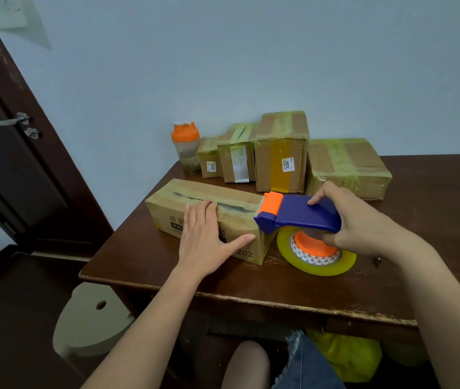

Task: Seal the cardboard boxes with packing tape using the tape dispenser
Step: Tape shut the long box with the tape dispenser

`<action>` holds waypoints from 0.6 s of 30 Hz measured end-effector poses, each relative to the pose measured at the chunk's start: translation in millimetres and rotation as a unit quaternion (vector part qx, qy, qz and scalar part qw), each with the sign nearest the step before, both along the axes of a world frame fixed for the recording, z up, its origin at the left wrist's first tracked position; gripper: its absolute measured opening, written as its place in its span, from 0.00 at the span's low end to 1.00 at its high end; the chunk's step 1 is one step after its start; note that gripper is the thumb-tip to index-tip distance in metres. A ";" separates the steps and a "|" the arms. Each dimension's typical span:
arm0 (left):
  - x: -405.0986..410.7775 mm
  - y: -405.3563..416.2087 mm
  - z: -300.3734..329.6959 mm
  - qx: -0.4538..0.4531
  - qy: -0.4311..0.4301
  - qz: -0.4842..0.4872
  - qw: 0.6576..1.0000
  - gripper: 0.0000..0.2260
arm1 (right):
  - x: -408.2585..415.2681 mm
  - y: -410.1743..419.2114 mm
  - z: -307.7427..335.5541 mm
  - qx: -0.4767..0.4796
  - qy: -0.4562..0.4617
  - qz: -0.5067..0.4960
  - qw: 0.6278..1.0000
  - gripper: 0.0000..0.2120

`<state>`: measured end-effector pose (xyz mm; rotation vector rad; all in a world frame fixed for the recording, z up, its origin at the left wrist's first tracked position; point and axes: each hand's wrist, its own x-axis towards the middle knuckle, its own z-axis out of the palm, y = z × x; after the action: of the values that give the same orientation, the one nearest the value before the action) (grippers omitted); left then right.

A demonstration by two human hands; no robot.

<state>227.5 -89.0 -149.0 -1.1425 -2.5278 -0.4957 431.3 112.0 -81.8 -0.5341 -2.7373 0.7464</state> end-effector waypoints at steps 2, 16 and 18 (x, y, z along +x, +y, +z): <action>1.0 0.5 2.6 -0.006 0.012 -0.014 1.000 0.51 | -0.7 -2.3 3.5 0.051 -0.037 -0.018 0.998 0.27; 18.3 19.5 11.5 -0.059 0.059 -0.052 0.995 0.52 | -9.5 -14.0 3.0 0.006 -0.052 0.014 0.999 0.23; 20.4 21.5 10.0 -0.053 0.062 -0.044 0.996 0.51 | -8.9 -15.8 4.9 -0.002 -0.054 0.017 0.998 0.24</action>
<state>247.9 -67.4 -138.9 -1.2865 -2.4294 -0.3046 422.4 96.1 -76.9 -0.5462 -2.8522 0.7520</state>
